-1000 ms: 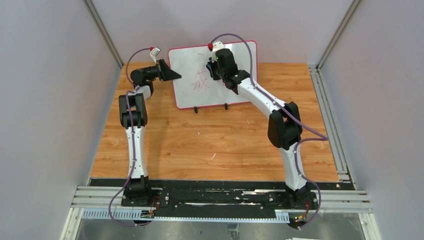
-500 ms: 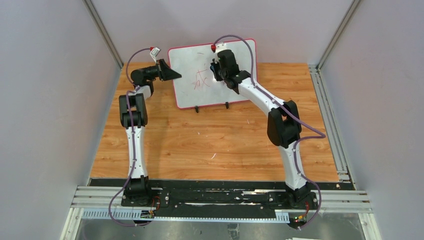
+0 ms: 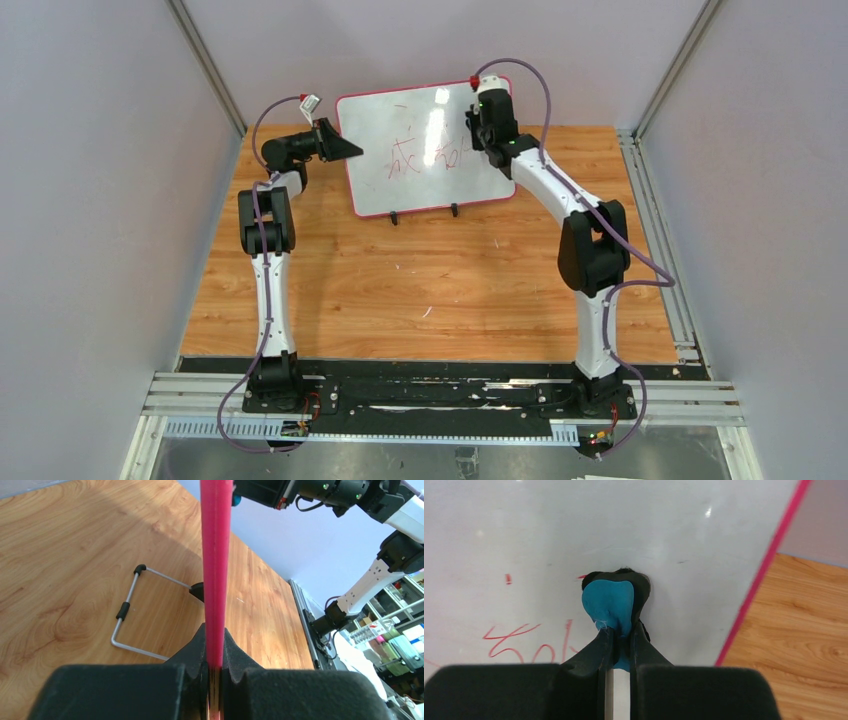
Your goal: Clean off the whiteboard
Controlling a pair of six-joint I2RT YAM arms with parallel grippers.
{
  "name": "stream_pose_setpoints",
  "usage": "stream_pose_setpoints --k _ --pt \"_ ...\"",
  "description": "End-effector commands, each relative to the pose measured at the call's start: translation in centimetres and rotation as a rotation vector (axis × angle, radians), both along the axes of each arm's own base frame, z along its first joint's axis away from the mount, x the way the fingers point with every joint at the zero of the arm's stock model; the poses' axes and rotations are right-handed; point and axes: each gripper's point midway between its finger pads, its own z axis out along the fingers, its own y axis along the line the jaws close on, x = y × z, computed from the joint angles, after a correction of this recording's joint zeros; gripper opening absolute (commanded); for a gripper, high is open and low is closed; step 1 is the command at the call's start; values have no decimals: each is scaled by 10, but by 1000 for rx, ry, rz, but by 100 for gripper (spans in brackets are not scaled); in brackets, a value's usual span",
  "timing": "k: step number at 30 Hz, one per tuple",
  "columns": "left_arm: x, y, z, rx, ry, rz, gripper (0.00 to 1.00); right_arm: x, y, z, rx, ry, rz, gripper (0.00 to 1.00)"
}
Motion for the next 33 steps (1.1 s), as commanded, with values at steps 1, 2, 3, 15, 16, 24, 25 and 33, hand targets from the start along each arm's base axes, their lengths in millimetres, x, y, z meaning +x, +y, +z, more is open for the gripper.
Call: stream_pose_setpoints --k 1,2,3,15,16,24,25,33 --pt "1 15 -24 52 -99 7 0 12 -60 24 -29 -64 -153 1" --pt "1 16 -24 52 -100 8 0 13 -62 27 -24 -70 -156 1" --pt "1 16 -24 52 -100 7 0 14 -62 31 -18 -77 -154 1" --pt "-1 13 -24 62 -105 -3 0 3 24 26 31 -71 12 1" --pt "-1 12 -25 62 -104 -6 0 1 35 26 28 -73 32 1" --pt "-2 13 -25 64 -105 -6 0 -15 112 27 9 -91 163 1" --pt "-2 13 -25 64 -105 -6 0 -15 114 25 8 -90 165 0" --pt "-2 13 -25 64 -107 -7 0 7 73 6 -39 -66 73 1"
